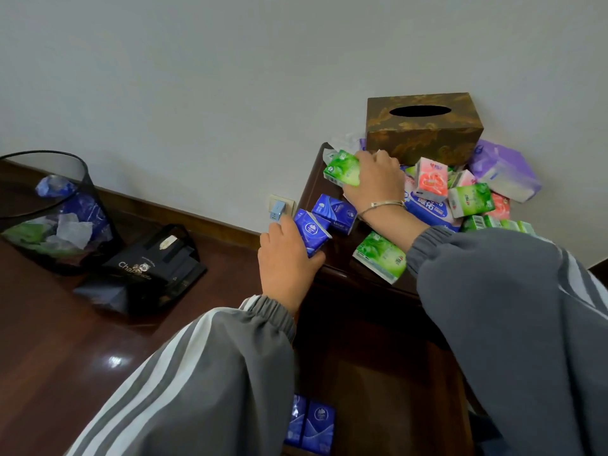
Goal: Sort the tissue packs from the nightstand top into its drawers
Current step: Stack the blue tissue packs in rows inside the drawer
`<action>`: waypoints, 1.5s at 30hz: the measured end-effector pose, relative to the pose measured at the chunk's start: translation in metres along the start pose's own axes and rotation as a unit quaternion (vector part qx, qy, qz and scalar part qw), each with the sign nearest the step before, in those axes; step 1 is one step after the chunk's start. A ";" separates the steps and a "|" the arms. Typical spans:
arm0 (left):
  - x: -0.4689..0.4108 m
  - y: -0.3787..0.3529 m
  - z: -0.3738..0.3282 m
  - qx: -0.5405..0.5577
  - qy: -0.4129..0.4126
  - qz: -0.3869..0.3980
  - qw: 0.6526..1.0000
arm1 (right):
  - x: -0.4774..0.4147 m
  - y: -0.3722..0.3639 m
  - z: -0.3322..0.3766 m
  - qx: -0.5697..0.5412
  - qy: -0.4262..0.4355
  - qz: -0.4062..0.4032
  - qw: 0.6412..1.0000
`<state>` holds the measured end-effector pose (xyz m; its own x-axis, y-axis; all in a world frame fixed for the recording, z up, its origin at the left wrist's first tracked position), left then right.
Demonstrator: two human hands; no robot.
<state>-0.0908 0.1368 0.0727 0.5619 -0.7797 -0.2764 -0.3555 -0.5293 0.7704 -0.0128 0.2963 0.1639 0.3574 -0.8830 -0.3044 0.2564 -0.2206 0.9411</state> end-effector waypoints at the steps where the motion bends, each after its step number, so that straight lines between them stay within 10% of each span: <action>1: 0.000 0.000 0.000 0.001 0.000 -0.001 1.000 | 0.009 0.006 -0.010 -0.026 -0.003 0.006 1.000; 16: 0.003 0.004 -0.004 0.010 0.007 -0.011 1.000 | 0.125 0.008 -0.174 0.040 -0.172 0.151 0.973; 22: 0.003 0.004 -0.003 0.015 0.004 -0.013 1.000 | 0.097 0.046 -0.099 -0.061 -0.015 0.012 0.998; 30: 0.004 0.003 -0.006 0.004 -0.016 -0.010 1.000 | 0.027 -0.047 -0.013 0.041 0.021 0.178 0.983; 45: 0.004 0.001 0.002 0.040 -0.013 -0.044 0.998 | 0.029 -0.048 -0.012 -0.016 0.128 0.235 0.963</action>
<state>-0.0907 0.1323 0.0712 0.5746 -0.7373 -0.3554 -0.3655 -0.6197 0.6946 -0.0037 0.2866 0.1085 0.6490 -0.7506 0.1244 0.0376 0.1950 0.9801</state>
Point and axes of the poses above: each hand's wrist, its own x-axis away from the middle knuckle, its own y-axis out of the back of the hand, z = x × y, the point moved 9 cm from there along -x, towards the middle knuckle, and after that the axes turned 10 degrees about -y, right-handed, at the moved point
